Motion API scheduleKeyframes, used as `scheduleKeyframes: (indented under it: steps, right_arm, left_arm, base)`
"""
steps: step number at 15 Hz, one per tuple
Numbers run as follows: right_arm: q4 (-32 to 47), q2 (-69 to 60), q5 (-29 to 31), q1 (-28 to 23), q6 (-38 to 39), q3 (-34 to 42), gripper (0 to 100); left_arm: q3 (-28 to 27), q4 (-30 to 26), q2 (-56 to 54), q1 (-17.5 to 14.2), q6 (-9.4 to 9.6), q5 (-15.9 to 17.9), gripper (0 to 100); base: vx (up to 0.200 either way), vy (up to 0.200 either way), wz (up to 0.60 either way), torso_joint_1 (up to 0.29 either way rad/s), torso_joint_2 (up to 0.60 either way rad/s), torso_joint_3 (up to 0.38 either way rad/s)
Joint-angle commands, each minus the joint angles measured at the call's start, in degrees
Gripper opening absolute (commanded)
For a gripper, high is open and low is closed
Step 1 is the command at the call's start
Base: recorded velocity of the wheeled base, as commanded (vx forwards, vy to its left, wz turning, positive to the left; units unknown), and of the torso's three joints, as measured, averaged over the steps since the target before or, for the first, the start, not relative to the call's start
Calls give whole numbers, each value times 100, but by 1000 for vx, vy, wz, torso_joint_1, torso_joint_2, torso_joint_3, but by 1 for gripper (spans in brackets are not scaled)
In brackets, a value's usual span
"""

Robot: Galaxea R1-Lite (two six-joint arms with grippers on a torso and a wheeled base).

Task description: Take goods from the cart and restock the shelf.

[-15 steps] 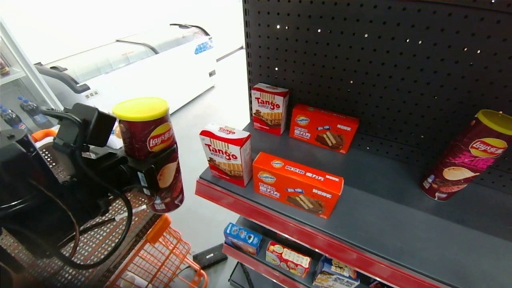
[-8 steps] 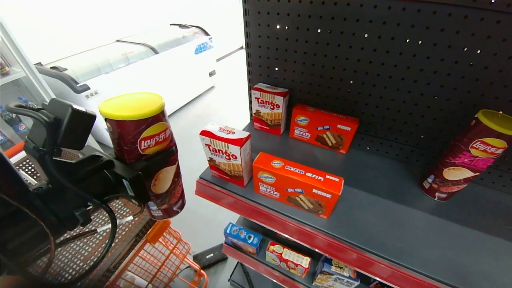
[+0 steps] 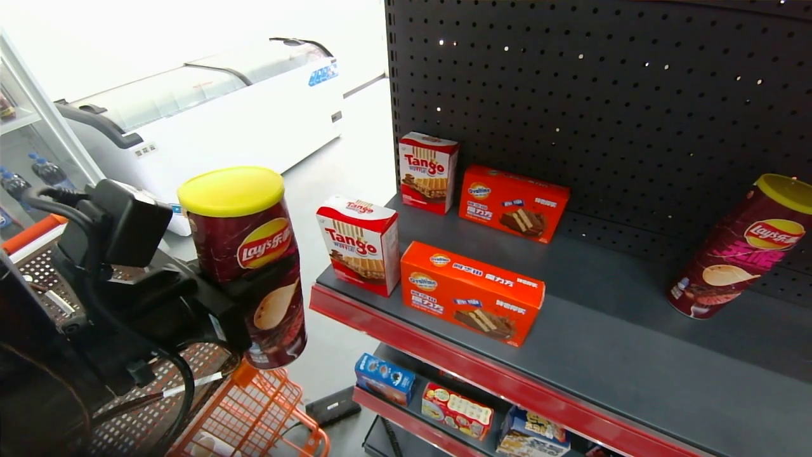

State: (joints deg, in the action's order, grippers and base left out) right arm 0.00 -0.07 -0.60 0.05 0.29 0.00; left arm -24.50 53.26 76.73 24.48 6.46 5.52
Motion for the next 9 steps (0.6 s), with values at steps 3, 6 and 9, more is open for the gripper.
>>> scheduleKeyframes:
  steps: [3,6,9]
  right_arm:
    - [0,7,-11,-5,-3,0,100]
    - [0,7,-19,4,-3,0,100]
    - [9,7,-19,4,-3,0,100]
  left_arm:
    - [42,-79,-141,751,-13,-7,0]
    - [95,-44,-132,1340,-233,10,0]
    - [86,18,-132,1630,-488,-16,0]
  base:
    - [0,0,0,0,0,0]
    - [0,0,0,0,0,0]
    - [0,0,0,0,0,0]
